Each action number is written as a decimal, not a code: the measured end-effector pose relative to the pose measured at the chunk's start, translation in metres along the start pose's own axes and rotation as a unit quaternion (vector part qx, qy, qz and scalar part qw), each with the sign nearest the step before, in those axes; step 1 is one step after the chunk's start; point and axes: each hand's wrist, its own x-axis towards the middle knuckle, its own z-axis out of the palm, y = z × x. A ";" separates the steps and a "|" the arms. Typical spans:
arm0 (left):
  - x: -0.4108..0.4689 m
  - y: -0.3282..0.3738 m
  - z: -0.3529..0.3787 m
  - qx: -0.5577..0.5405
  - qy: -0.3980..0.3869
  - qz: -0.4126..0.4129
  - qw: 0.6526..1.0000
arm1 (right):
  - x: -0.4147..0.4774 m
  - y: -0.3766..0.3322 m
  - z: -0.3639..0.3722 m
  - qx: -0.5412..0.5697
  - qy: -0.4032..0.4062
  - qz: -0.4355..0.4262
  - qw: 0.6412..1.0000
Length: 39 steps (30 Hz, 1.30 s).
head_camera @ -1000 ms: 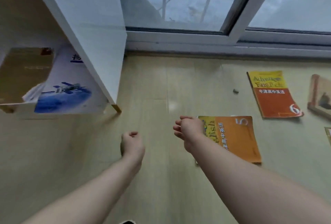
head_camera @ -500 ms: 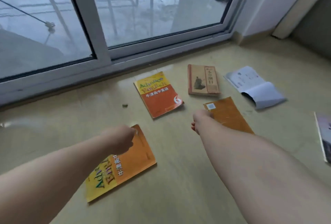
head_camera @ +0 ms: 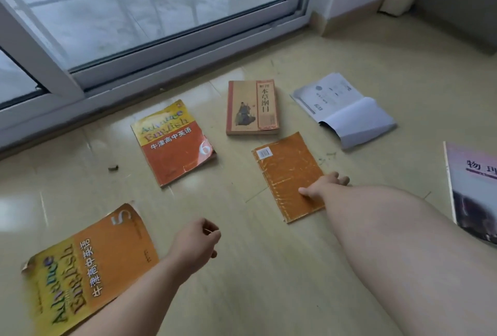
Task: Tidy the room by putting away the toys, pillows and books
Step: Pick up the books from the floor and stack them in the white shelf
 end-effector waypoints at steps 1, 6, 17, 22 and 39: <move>0.004 0.008 0.004 0.001 -0.001 0.000 1.000 | 0.018 -0.001 0.008 -0.008 0.001 0.002 1.000; 0.011 0.040 0.015 -0.009 -0.003 -0.005 1.000 | 0.027 0.005 0.009 -0.023 0.003 0.008 1.000; 0.010 0.052 0.011 -0.033 -0.025 -0.010 0.999 | 0.034 0.013 -0.001 0.092 -0.022 -0.088 0.992; 0.009 0.046 -0.006 -0.087 -0.043 -0.025 0.995 | 0.009 0.011 -0.021 0.294 -0.205 -0.068 0.931; 0.022 0.014 -0.182 -0.591 -0.145 -0.026 0.793 | -0.137 -0.067 0.035 -0.098 0.292 -0.749 0.586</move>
